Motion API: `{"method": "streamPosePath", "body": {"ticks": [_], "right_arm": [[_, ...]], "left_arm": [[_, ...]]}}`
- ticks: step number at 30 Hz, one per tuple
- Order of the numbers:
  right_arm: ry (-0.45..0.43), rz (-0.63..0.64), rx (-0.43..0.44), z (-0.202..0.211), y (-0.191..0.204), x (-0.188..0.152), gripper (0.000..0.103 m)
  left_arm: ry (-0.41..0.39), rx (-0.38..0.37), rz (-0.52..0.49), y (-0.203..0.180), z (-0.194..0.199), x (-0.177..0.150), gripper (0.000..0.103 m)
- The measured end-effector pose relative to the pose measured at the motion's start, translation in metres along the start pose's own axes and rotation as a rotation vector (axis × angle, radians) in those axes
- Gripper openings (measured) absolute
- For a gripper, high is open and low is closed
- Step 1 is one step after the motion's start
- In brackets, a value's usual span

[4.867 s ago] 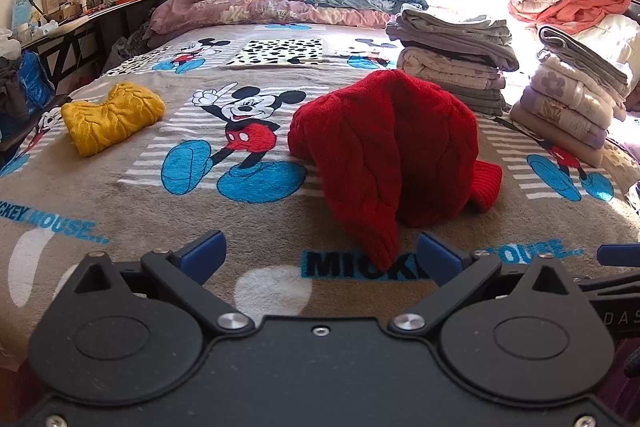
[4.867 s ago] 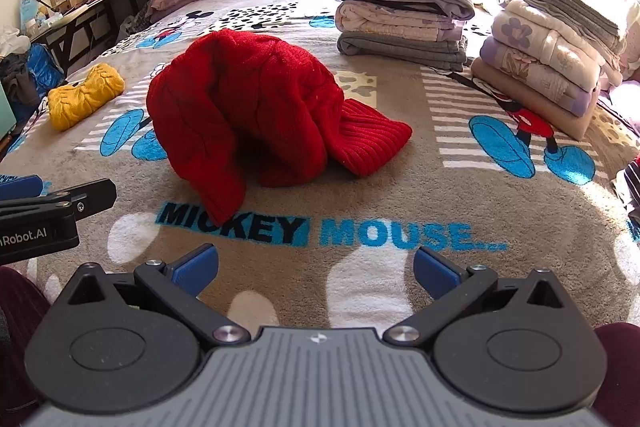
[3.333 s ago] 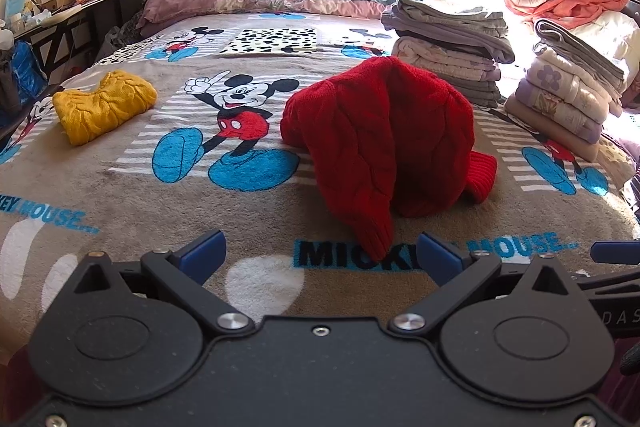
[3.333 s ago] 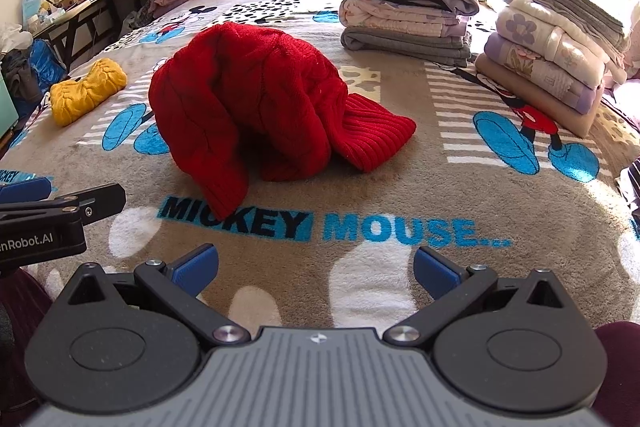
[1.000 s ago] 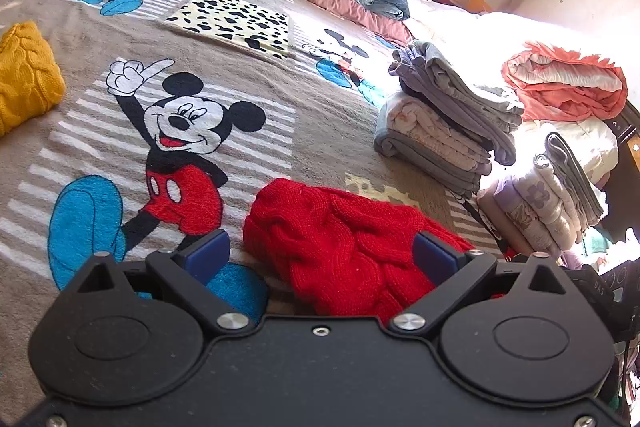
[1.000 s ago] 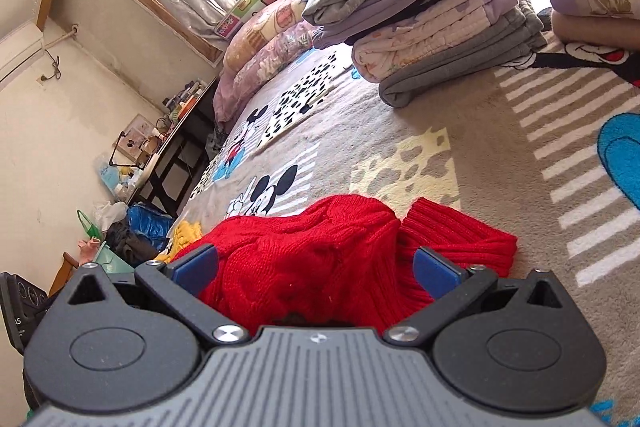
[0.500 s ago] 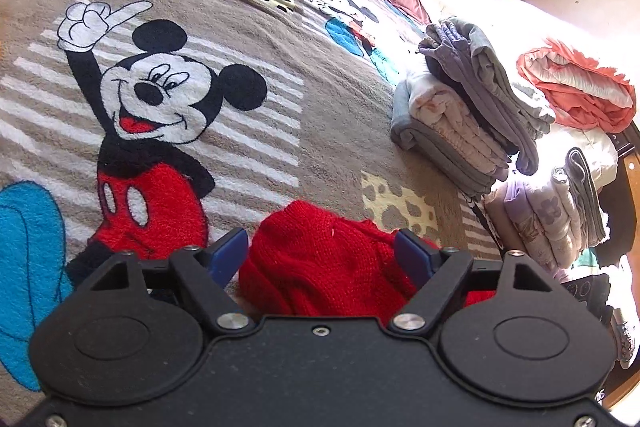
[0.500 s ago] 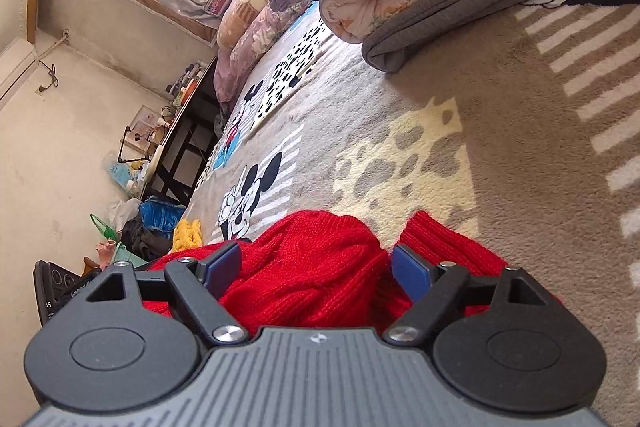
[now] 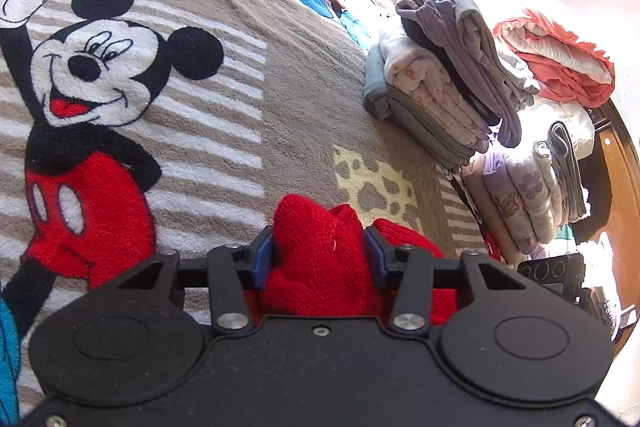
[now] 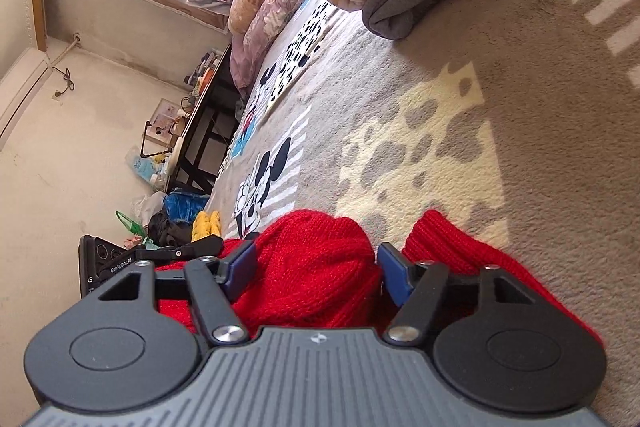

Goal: Fold clothes
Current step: 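Lower both grippers onto the red sweater and close on its fabric, then lift the red sweater with both grippers, shaking it loose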

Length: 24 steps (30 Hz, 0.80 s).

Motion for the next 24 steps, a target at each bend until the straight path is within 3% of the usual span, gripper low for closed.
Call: {"method": "streamPosePath", "body": {"ticks": [2,4,7,15,18,24], "right_arm": [[0.001,0.015,0.009,0.001,0.004,-0.003,0.046],[0.004,0.033,0.022,0.004,0.010,-0.007,0.036],[-0.006,0.061,0.039,0.012,0.023,-0.011,0.031],[-0.028,0.139,0.082,0.065,0.064,-0.042,0.029],[-0.028,0.182,0.083,0.088,0.078,-0.063,0.029],[0.006,0.367,-0.004,0.120,0.099,-0.122,0.029]], "left_arm": [[-0.009,0.010,-0.045,-0.009,0.008,-0.007,0.033],[-0.020,0.015,-0.081,-0.017,0.017,-0.014,0.031],[-0.055,0.005,-0.120,-0.033,0.039,-0.027,0.028],[-0.153,-0.024,-0.208,-0.077,0.102,-0.089,0.025],[-0.165,0.009,-0.252,-0.086,0.118,-0.120,0.025],[-0.146,0.042,-0.368,-0.097,0.136,-0.175,0.025]]}}
Point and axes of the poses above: each gripper's, at about its wrist camera, not at the fingertips, and z roughly against the way its jaws point, y to its left, x to its top, the point moved 5 cm from there along -z, roughly the way its jaws point, and after that the axes turned 3 degrees about -y, right-handed, at the moved point
